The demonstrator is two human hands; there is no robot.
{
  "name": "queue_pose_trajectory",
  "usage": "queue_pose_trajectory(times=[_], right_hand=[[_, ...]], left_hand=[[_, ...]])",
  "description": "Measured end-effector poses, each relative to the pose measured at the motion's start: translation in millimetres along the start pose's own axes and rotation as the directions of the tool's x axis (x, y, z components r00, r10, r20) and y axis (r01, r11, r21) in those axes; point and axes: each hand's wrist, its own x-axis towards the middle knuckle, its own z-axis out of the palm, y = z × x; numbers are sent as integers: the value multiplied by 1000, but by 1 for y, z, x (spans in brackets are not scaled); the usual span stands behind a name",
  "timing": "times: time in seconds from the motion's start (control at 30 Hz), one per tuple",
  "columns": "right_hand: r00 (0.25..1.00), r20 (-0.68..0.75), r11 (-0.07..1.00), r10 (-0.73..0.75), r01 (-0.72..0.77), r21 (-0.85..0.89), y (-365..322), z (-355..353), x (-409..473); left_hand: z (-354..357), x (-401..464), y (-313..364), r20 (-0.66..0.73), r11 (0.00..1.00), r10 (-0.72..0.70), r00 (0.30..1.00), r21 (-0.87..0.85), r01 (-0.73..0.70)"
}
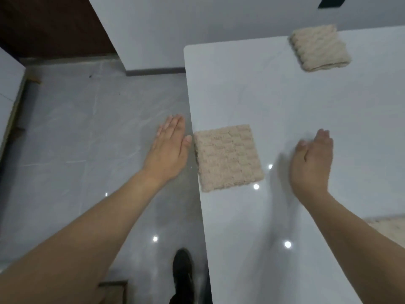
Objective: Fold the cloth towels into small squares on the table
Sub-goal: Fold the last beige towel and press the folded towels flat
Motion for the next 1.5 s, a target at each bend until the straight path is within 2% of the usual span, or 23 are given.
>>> queue_pose_trajectory(times=[0.03,0.1,0.23,0.4,0.53,0.63,0.77,0.87,1.0,1.1,1.2,1.3,1.5], right_hand=[[992,-82,984,92,-78,161,-12,2,-14],[976,-128,920,176,-117,375,-46,16,-43],[959,-154,860,237,-133,492,-97,53,-93],[891,-255,880,375,-256,401,-115,86,-100],[870,-266,890,416,-329,316,-123,99,-98],[878,-232,908,418,-403,111,-120,104,-100],[922,-165,921,351,-371,-117,-109,103,-106],[926,-119,906,358,-376,-197,-95,90,-120],[875,-125,860,468,-484,-164,-80,58,-106],[894,-129,896,428,-438,-64,-81,36,-60],[935,-115,942,336,-333,44,-92,25,-21],[958,-90,959,273,-263,103,-102,25,8],[951,-92,934,296,-268,237,-114,42,68]], left_hand=[[-9,10,1,27,997,75,997,-8,-75],[-20,33,10,80,976,216,973,-29,-215],[-18,76,35,272,872,475,837,-21,-488],[7,107,40,393,766,627,673,-153,-625],[21,113,30,487,655,715,502,-214,-725],[24,120,25,506,595,727,464,-129,-793],[23,128,19,521,518,738,429,-31,-855],[17,135,14,546,519,710,444,19,-854],[1,150,3,507,647,618,601,106,-755],[-11,159,7,440,723,574,691,123,-679],[-15,173,25,430,738,569,701,111,-666],[-13,194,41,421,722,597,683,88,-686],[-8,252,60,351,702,671,653,-20,-711]])
